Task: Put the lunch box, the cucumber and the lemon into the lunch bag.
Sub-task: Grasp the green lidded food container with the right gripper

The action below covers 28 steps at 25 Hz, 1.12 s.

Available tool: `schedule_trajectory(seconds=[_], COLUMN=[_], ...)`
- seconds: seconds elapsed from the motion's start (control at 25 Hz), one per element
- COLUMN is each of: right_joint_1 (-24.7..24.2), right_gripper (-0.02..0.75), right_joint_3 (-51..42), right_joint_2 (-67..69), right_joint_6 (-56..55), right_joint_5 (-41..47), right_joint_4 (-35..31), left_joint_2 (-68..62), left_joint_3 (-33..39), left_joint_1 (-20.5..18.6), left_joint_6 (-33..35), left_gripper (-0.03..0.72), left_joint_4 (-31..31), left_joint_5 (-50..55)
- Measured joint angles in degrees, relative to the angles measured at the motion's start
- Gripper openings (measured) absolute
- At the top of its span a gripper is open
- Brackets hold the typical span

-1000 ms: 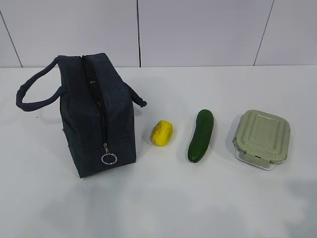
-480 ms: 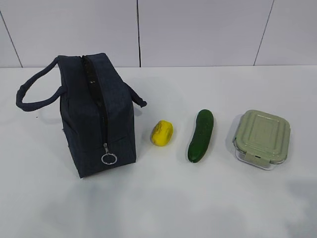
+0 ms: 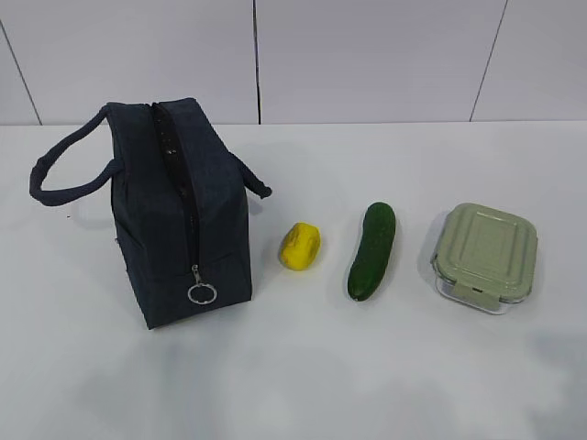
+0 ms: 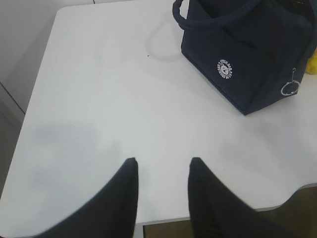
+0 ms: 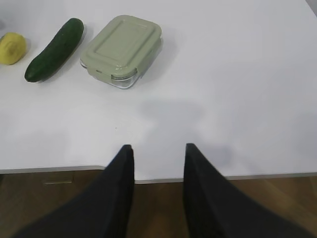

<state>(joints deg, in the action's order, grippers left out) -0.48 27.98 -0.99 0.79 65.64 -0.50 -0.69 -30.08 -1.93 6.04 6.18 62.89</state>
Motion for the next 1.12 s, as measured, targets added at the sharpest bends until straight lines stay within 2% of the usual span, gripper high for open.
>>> schedule_trajectory(seconds=[0.56,0.8,1.12], right_joint_1=[0.0,0.0,0.0], right_gripper=[0.260,0.391,0.415], right_joint_3=[0.0,0.0,0.6], right_joint_2=[0.0,0.0,2.4], right_joint_6=[0.0,0.0,0.0], right_joint_5=[0.0,0.0,-0.9], right_joint_4=[0.0,-0.6,-2.3], left_joint_2=[0.0,0.0,0.0], left_joint_3=[0.0,0.0,0.0], left_joint_1=[0.0,0.0,0.0], left_joint_6=[0.0,0.0,0.0], left_gripper=[0.242,0.242,0.242], left_joint_4=[0.0,0.0,0.0], left_joint_5=[0.0,0.0,0.0])
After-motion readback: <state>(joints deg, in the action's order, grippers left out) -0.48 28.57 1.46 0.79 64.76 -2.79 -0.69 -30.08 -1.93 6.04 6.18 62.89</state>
